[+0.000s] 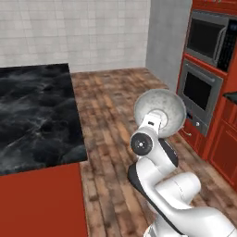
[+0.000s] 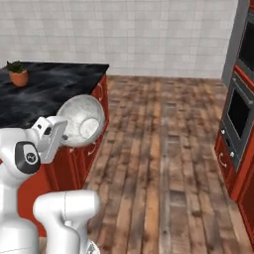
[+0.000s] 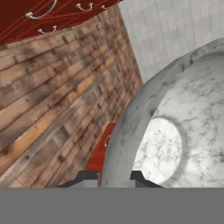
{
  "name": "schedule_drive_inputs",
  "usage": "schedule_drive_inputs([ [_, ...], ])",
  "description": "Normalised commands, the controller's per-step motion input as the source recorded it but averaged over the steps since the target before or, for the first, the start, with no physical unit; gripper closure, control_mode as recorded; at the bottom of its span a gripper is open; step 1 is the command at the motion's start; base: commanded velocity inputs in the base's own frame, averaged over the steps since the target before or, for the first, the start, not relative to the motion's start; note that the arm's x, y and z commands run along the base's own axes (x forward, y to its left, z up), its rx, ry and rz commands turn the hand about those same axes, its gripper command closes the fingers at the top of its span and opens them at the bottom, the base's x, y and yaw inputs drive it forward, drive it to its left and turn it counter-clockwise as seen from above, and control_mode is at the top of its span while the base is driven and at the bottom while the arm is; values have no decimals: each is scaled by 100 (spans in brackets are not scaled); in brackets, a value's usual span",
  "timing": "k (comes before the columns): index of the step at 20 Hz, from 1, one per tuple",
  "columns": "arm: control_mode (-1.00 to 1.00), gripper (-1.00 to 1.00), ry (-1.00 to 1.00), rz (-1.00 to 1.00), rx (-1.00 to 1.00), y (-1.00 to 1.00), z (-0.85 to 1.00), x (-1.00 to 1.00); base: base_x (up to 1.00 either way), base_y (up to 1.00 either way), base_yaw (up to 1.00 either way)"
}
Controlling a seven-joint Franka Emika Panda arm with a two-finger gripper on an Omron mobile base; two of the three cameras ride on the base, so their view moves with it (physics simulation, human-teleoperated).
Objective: Move the bowls from the cabinet to the plates on the dining table.
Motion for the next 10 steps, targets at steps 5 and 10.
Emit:
schedule_drive_inputs([
  [5,100,100,0,0,0,0,0,0,36,9,57],
  [10,100,100,0,0,0,0,0,0,32,0,59],
])
